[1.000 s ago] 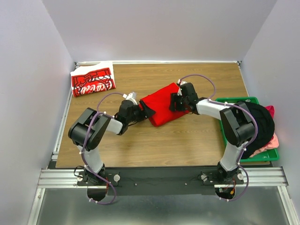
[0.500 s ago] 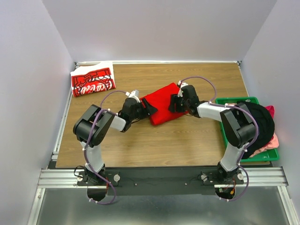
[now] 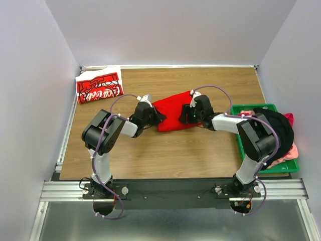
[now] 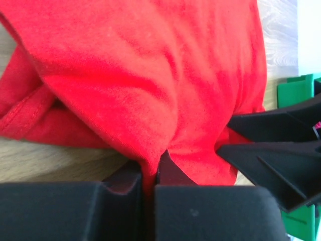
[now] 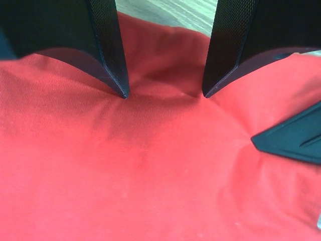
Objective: Fold and stack the t-shirts
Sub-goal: Fold the tshirt, then neatly place the folded tshirt to the corner
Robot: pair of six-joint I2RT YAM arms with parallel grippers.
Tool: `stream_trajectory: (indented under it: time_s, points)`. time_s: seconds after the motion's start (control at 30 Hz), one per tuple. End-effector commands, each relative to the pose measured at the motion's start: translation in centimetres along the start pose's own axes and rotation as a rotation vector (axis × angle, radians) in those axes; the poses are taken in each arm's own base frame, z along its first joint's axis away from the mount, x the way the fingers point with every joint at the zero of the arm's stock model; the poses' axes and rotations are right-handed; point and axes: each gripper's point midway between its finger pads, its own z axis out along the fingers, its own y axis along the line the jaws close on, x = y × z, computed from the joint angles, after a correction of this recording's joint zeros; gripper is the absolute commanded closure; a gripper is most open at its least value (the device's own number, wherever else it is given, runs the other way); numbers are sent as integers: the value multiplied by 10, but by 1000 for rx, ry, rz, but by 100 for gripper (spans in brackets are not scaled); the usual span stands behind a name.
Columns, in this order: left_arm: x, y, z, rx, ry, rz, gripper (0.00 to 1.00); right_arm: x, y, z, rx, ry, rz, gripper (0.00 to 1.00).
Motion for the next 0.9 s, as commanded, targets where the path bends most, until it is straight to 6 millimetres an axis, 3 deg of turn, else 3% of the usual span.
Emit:
stream_trajectory:
  time_s: [0.0, 0.23, 0.4, 0.53, 0.87]
  points:
    - [5, 29, 2, -151, 27, 78, 100, 69, -2, -11, 3, 218, 38, 33]
    - [-38, 20, -1, -256, 51, 378, 100, 52, -3, -22, 33, 170, 19, 30]
    - [-90, 9, -17, -379, 32, 642, 100, 27, -4, -38, 71, 105, 7, 28]
    - [-115, 14, -23, -489, 46, 754, 100, 16, -1, -45, 70, 73, 8, 28]
    - [-181, 27, -38, -669, 54, 948, 100, 15, -4, -49, 89, 68, 3, 28]
